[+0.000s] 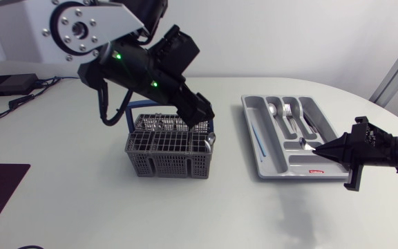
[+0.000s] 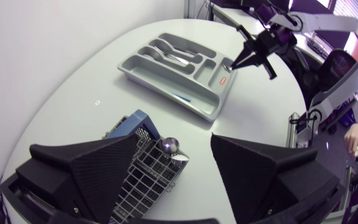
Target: Unload the cutlery basket into the drawer organizer.
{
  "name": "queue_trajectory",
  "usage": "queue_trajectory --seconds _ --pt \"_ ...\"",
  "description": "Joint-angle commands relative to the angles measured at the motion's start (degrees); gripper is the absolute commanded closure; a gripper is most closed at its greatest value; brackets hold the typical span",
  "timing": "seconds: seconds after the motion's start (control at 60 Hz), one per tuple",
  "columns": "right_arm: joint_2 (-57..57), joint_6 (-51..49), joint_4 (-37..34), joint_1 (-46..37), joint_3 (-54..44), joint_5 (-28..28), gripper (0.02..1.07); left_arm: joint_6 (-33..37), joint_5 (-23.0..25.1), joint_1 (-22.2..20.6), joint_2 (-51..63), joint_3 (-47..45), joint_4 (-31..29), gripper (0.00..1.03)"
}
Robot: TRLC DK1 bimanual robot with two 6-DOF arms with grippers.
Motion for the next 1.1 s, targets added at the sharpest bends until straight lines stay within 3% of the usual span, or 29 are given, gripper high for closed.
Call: queue_trajectory --seconds 0.0,0.233,0.433,0.75,0.817,0.933,1.0,1.083 --pt "6.45 -6.53 -1.73 -1.50 4.13 0.41 1.01 4.89 -0.75 -1.24 1.94 0.16 -0.68 0.22" --pt "15.33 -12.77 -4.63 -1.68 10.02 4.72 1.01 21.41 -1.19 -2.12 3.34 -1.07 -2.44 0.22" --pt "19.72 -15.76 -3.92 -0.97 11.86 9.11 1.01 36.09 -4.97 -2.20 3.69 -4.85 -2.18 0.22" --pt "22.27 -18.83 -3.75 -0.44 12.12 14.56 1.00 45.50 -5.76 -1.77 5.89 -4.85 -1.12 0.22" --pt "22.36 -18.92 -3.31 -0.27 11.86 15.62 0.81 46.37 -6.20 -1.94 6.42 -4.85 -0.60 0.22" --pt "22.01 -18.04 -0.76 0.08 10.54 16.23 0.59 47.87 -6.99 -2.20 6.77 -5.29 -0.16 0.22" --pt "21.83 -17.51 0.56 0.08 10.02 16.76 0.55 48.75 -7.08 -2.29 6.77 -5.82 0.37 0.22" --pt "20.60 -16.90 0.56 0.08 9.58 16.85 0.40 49.89 -7.08 -2.64 6.59 -7.05 1.69 0.22"
